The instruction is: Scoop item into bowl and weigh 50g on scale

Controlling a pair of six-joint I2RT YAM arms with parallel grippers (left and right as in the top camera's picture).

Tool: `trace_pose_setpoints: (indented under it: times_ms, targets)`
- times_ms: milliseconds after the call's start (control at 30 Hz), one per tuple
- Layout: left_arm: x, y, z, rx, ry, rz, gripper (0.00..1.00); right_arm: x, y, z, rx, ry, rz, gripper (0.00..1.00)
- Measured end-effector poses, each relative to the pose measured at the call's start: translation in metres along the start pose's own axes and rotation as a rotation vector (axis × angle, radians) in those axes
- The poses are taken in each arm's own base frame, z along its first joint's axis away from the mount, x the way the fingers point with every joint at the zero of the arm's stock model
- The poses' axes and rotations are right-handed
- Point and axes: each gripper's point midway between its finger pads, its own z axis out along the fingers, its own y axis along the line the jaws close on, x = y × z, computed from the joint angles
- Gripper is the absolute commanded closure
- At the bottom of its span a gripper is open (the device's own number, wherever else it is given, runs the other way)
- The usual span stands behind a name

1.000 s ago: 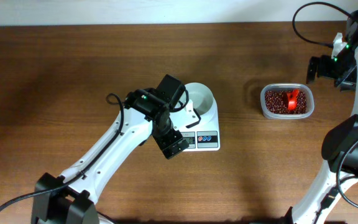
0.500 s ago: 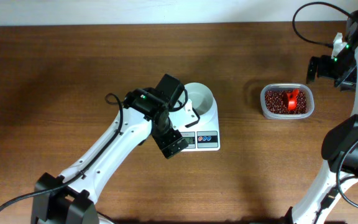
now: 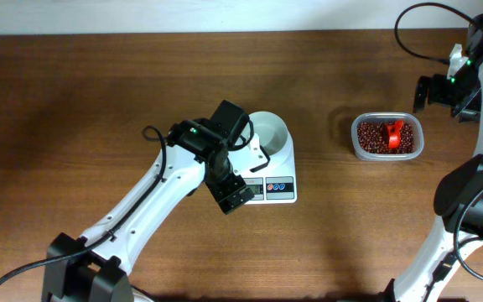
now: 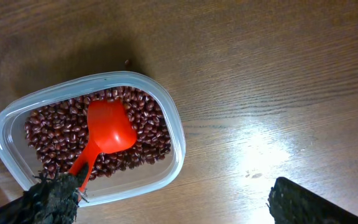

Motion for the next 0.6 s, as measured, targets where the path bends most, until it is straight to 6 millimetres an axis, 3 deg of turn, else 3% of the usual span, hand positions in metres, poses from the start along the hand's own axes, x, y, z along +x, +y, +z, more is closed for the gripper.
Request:
trace_pose_setpoints:
  times_ms: [200, 233, 267, 333, 467, 567, 600]
  targets:
    - [0.000, 0.000, 0.000, 0.000, 0.000, 0.000, 0.01, -0.011, 0.003, 0.000, -0.019, -0.046, 0.001, 0.01]
    - [0.000, 0.000, 0.000, 0.000, 0.000, 0.000, 0.01, -0.011, 0.007, 0.000, -0.040, -0.044, 0.000, 0.14]
    - [0.000, 0.000, 0.000, 0.000, 0.000, 0.000, 0.01, -0.011, 0.010, -0.001, -0.058, -0.043, 0.000, 0.35]
    - [0.000, 0.000, 0.000, 0.000, 0.001, 0.000, 0.01, 0.001, 0.016, -0.007, -0.095, 0.001, 0.002, 0.35]
    - [0.000, 0.000, 0.000, 0.000, 0.001, 0.000, 0.01, 0.007, 0.020, -0.056, -0.124, -0.085, -0.026, 0.31]
    - [0.000, 0.000, 0.001, 0.001, 0.001, -0.001, 0.01, 0.027, 0.023, -0.114, -0.145, -0.195, -0.036, 0.30]
    - [0.000, 0.000, 0.001, 0.001, 0.001, 0.000, 0.01, 0.032, 0.024, -0.120, -0.151, -0.200, -0.039, 0.30]
